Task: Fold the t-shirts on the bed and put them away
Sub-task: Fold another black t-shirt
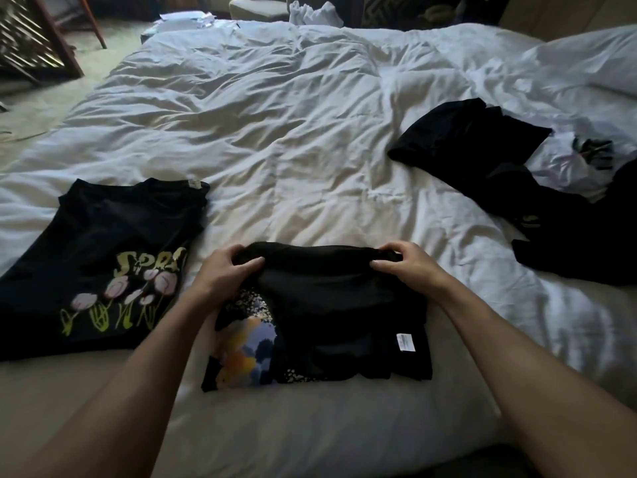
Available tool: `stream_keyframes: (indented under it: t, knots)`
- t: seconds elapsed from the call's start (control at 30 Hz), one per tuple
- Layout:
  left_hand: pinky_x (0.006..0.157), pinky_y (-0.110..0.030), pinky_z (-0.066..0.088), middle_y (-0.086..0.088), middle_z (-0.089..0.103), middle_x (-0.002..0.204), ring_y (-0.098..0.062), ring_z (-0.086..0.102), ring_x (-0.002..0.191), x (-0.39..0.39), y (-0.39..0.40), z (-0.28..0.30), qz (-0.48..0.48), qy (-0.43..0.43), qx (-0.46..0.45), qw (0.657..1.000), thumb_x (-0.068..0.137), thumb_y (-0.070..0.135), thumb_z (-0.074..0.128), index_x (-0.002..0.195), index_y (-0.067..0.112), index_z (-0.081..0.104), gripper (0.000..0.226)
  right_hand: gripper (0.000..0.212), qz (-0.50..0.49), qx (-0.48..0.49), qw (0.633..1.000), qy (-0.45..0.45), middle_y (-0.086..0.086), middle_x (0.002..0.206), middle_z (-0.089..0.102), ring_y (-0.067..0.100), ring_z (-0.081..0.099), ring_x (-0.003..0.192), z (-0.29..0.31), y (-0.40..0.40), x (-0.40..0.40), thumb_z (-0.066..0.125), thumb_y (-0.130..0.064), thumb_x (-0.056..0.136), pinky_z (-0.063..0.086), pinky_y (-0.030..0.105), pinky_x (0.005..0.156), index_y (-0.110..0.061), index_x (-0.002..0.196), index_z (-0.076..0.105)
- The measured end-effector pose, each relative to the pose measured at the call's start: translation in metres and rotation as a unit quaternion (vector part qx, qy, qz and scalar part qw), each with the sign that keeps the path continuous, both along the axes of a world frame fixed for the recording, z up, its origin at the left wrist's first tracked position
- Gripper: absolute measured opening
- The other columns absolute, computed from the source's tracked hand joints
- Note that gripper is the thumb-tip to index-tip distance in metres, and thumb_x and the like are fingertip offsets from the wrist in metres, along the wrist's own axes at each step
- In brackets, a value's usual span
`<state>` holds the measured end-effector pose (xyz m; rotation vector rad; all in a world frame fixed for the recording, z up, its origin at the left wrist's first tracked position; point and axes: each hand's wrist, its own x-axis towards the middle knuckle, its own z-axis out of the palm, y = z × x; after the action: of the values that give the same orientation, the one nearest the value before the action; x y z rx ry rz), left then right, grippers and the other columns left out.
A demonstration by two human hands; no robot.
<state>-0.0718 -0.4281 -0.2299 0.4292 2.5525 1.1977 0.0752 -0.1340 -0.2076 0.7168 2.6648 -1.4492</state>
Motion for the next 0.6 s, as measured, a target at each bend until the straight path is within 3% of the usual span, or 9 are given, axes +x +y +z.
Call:
stream_keyframes:
  t: [0.1,0.2,0.27,0.33,0.4,0.5,0.6]
  knots:
    - [0.071,-0.032,0.051,-0.003,0.072,0.085,-0.018,0.067,0.078,-0.002,-0.007,0.008,-0.008,-0.043,0.076,0.996,0.076,0.045,0.074,0.09,0.018,0.068,0.031,0.016,-0.007,-0.035,0.999,0.041,0.005,0.088,0.068,0.013,0.065,0.08,0.005,0.0,-0.004,0.071,-0.014,0.089,0.051,0.024,0.071,-0.006,0.102,0.066]
    - [0.067,-0.025,0.054,-0.009,0.069,0.093,-0.019,0.067,0.08,0.003,-0.01,0.012,0.024,-0.1,0.189,0.976,0.093,0.015,0.065,0.096,0.016,0.062,0.004,0.015,-0.018,-0.099,0.993,0.066,0.009,0.09,0.068,0.015,0.067,0.079,0.017,-0.005,-0.012,0.067,-0.012,0.092,0.055,0.026,0.071,-0.009,0.105,0.064]
    - [0.064,-0.025,0.052,-0.01,0.067,0.091,-0.021,0.066,0.08,0.006,-0.009,0.01,0.063,-0.102,0.197,0.973,0.095,0.009,0.061,0.096,0.015,0.06,0.006,0.018,-0.014,-0.062,0.996,0.07,0.009,0.095,0.069,0.02,0.067,0.089,0.019,-0.009,-0.02,0.068,-0.013,0.091,0.055,0.034,0.082,-0.013,0.109,0.065]
    - [0.067,-0.029,0.049,-0.007,0.065,0.09,-0.025,0.064,0.086,0.005,-0.008,0.003,0.114,-0.069,0.156,0.979,0.093,0.011,0.064,0.098,0.014,0.059,0.008,0.036,-0.017,0.043,0.998,0.05,0.01,0.11,0.065,0.025,0.063,0.105,0.017,-0.014,-0.029,0.072,-0.022,0.088,0.05,0.037,0.093,-0.016,0.121,0.06]
    - [0.074,-0.03,0.048,-0.007,0.063,0.1,-0.024,0.061,0.093,0.007,-0.008,0.002,0.145,-0.035,0.091,0.985,0.091,0.022,0.068,0.112,0.013,0.056,0.026,0.063,-0.05,0.143,0.988,0.009,0.013,0.132,0.053,0.029,0.055,0.12,0.016,-0.019,-0.026,0.073,-0.039,0.085,0.042,0.036,0.1,-0.016,0.138,0.046]
    - [0.091,-0.037,0.047,-0.014,0.058,0.123,-0.03,0.058,0.11,0.024,-0.013,0.008,0.168,-0.011,-0.01,0.986,0.09,0.049,0.064,0.135,0.011,0.048,0.061,0.082,-0.146,0.136,0.977,-0.072,0.015,0.138,0.051,0.033,0.051,0.126,0.016,-0.026,0.004,0.061,-0.068,0.082,0.043,0.04,0.1,-0.012,0.138,0.04]
    - [0.088,-0.037,0.042,-0.017,0.058,0.127,-0.035,0.055,0.116,0.045,-0.022,0.005,0.15,-0.025,-0.11,0.982,0.092,0.058,0.054,0.132,0.009,0.051,0.063,0.086,-0.145,0.099,0.975,-0.139,0.012,0.128,0.06,0.032,0.055,0.119,0.008,-0.041,0.04,0.053,-0.08,0.076,0.047,0.043,0.098,-0.011,0.127,0.048]
